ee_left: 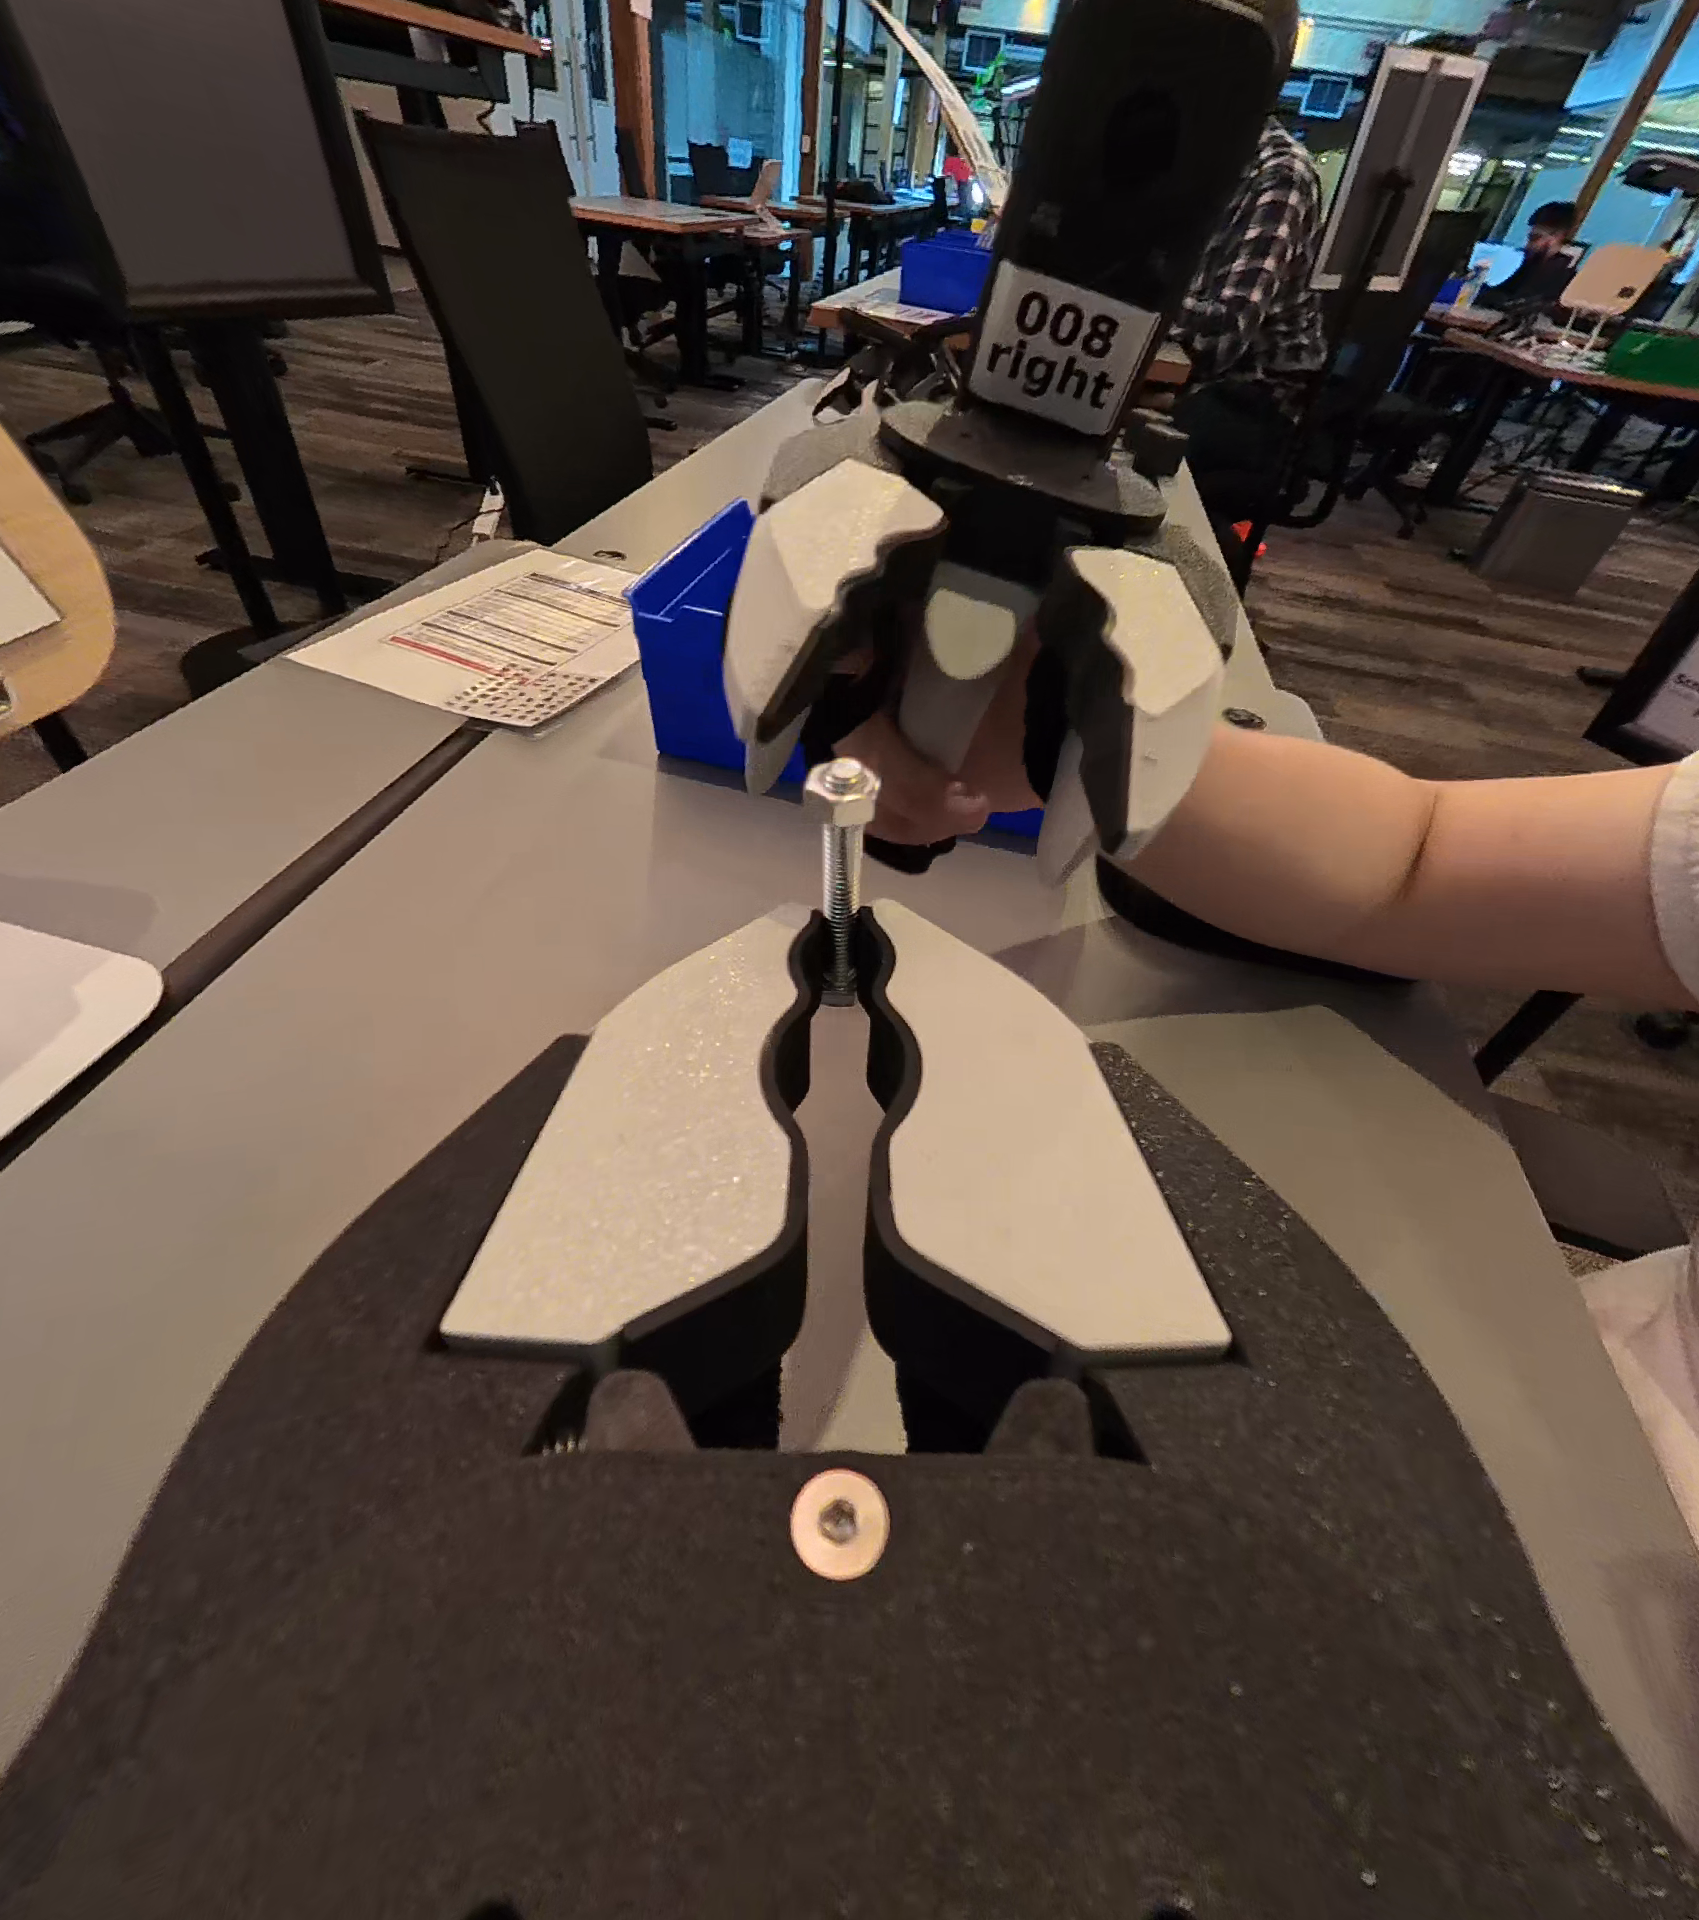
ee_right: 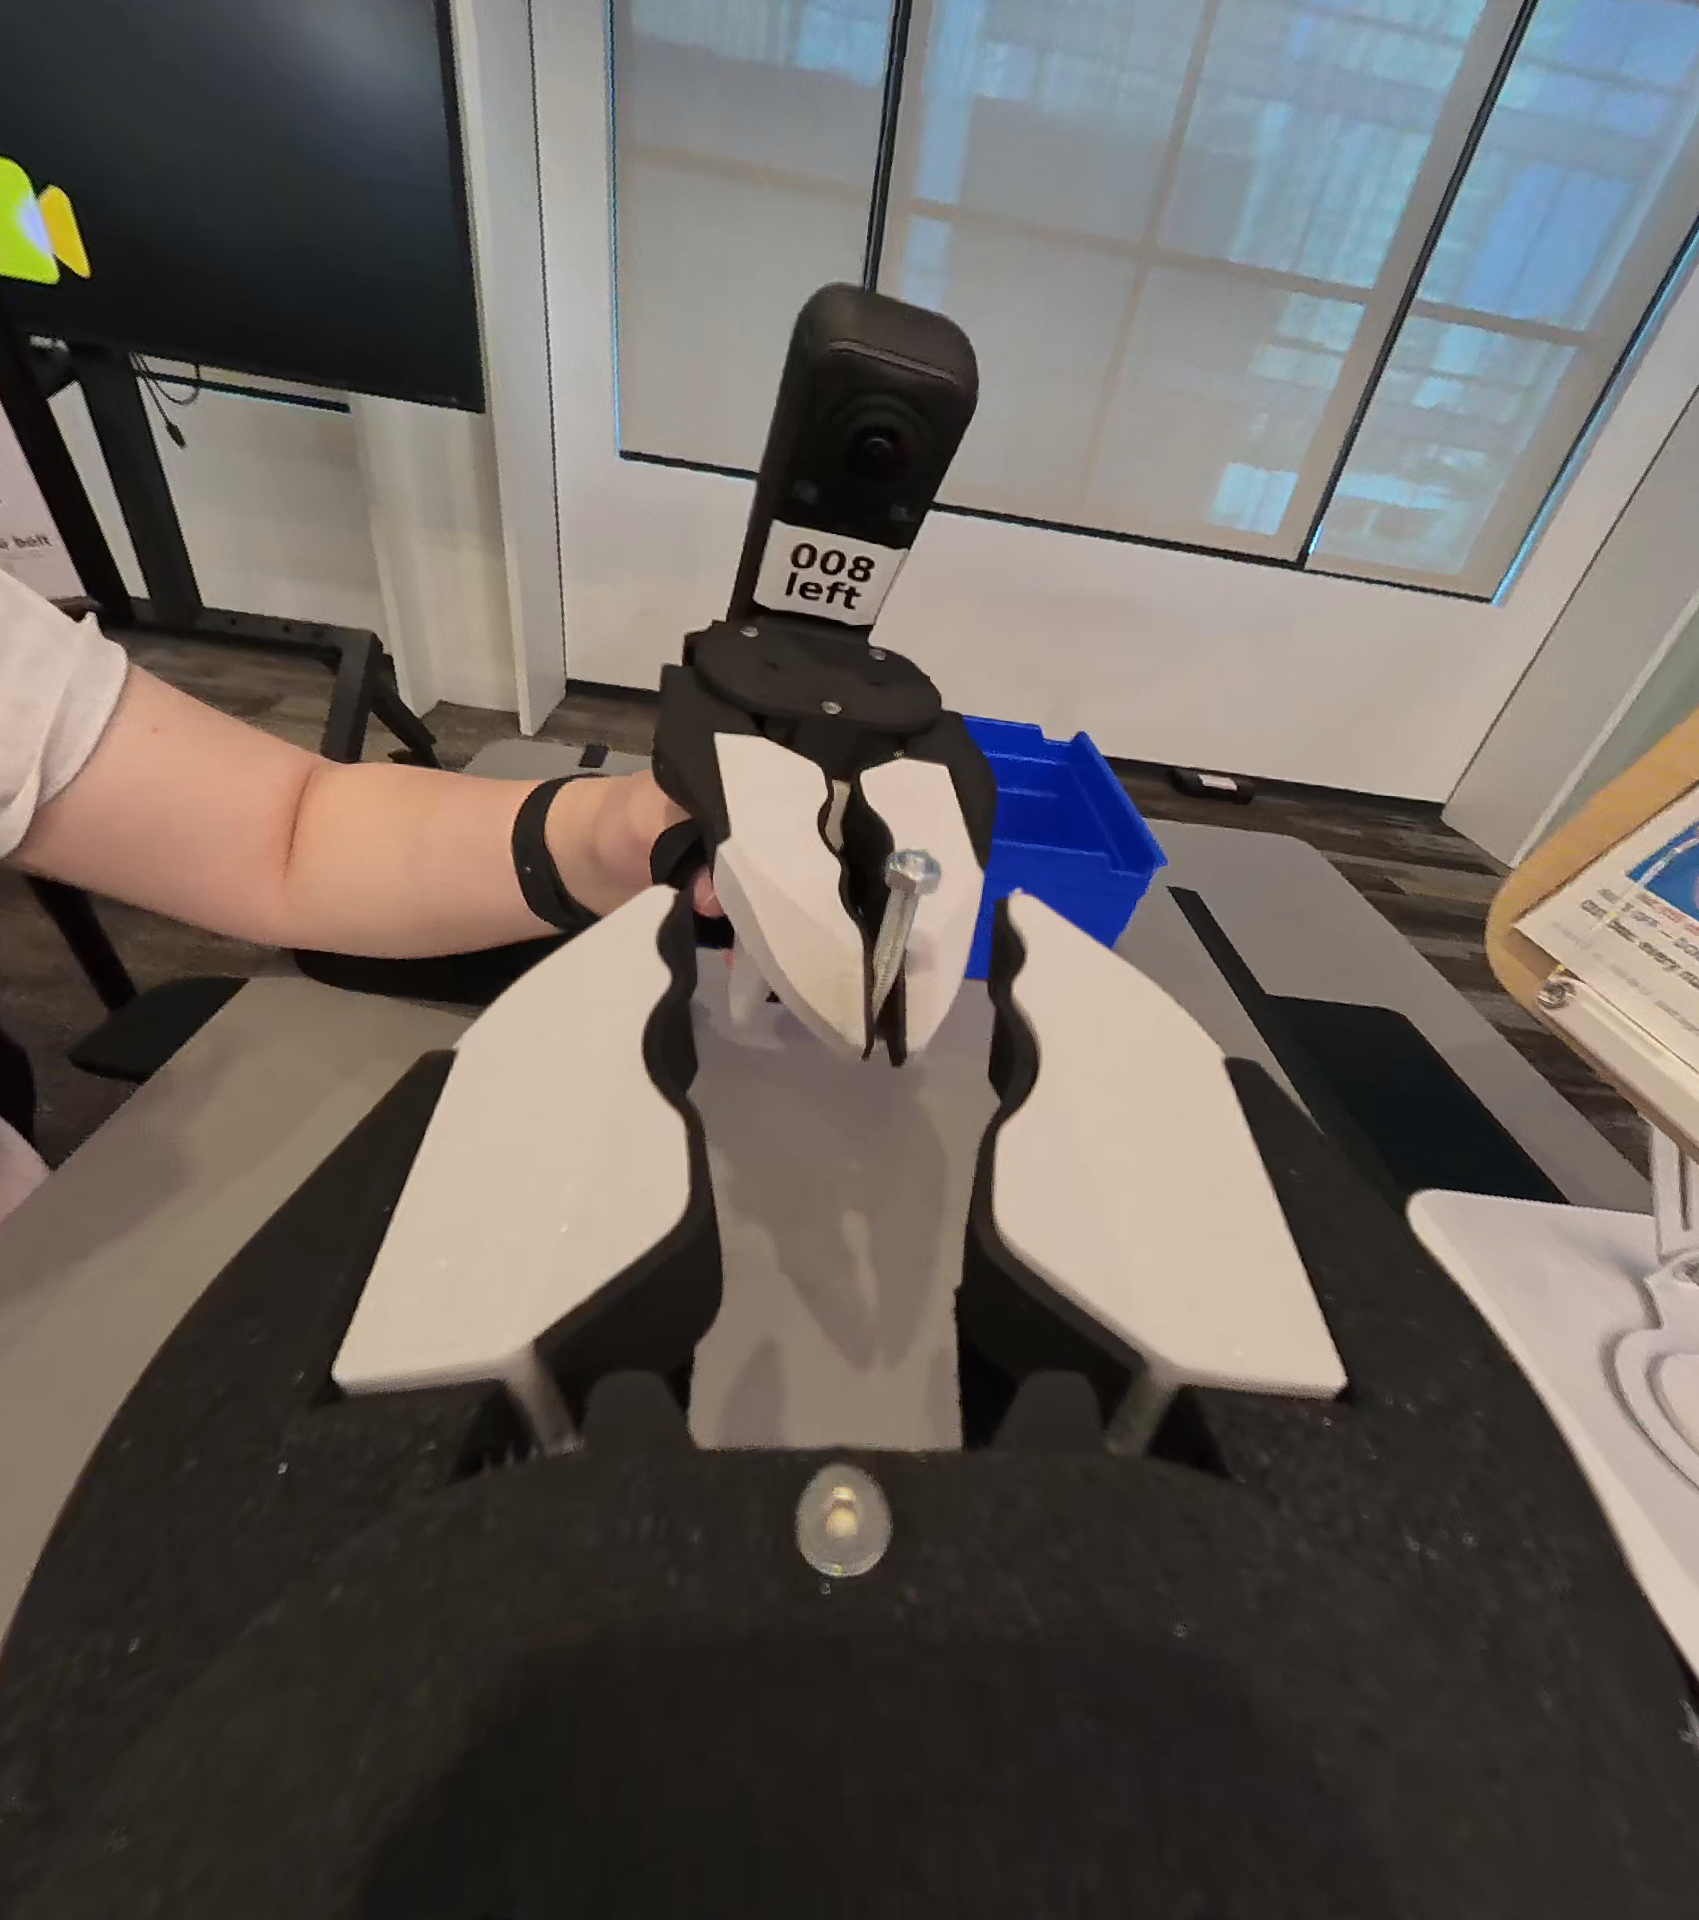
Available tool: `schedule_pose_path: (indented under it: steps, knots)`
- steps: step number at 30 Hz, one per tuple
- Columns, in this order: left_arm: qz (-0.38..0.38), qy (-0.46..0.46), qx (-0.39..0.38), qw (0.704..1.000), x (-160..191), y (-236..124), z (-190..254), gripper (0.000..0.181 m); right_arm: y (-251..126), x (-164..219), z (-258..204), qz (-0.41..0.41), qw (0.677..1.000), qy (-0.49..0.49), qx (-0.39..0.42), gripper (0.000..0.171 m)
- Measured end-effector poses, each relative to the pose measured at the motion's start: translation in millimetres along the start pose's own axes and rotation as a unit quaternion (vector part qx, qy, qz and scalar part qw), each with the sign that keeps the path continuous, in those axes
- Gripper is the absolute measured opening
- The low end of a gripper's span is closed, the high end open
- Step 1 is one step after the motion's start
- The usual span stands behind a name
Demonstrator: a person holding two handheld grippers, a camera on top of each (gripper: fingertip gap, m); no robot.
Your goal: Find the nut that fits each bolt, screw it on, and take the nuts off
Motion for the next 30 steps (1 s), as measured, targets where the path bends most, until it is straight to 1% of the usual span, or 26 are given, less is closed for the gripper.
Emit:
schedule_pose_path:
  steps: [3, 6, 9, 13, 17, 21, 25, 30]
  knots:
    - [-0.008, 0.014, 0.005, 1.0, -1, 7, 6, 0.004, 7, -1, -5, -0.004, 1.0, -0.008, -0.008, 0.056]
    - [0.002, 0.009, 0.005, 1.0, -4, 7, 6, 0.004, 6, -3, -7, -0.016, 0.999, -0.005, -0.026, 0.052]
    - [0.012, 0.002, -0.006, 1.0, -7, 2, 1, 0.004, 0, -9, -4, -0.013, 1.0, -0.007, -0.023, 0.047]
    - [0.013, 0.0, -0.007, 1.0, -14, 0, 0, 0.004, -8, -18, 1, 0.005, 1.0, -0.011, 0.001, 0.049]
    - [0.014, 0.007, 0.0, 1.0, -30, 8, 3, 0.004, -9, -23, 2, 0.005, 1.0, -0.022, 0.017, 0.051]
    - [0.012, -0.002, 0.023, 1.0, -41, 20, 5, 0.004, -9, -26, 1, 0.011, 1.0, -0.004, 0.021, 0.053]
    - [-0.003, 0.012, 0.026, 1.0, -31, 20, 5, 0.004, -10, -32, 0, 0.012, 1.0, 0.003, 0.024, 0.053]
    - [-0.008, -0.001, 0.035, 0.999, -22, 14, -1, 0.004, -8, -34, -3, 0.016, 0.999, 0.001, 0.03, 0.054]
Point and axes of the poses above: each gripper's, where its closed fingertips meet, y out along the fingers, x out of its underside, z = x × y across the jaws, the point moved 10 cm from there along -y, back along the fingers, and after that the axes turned 8 degrees about z, right-handed, at the moved point
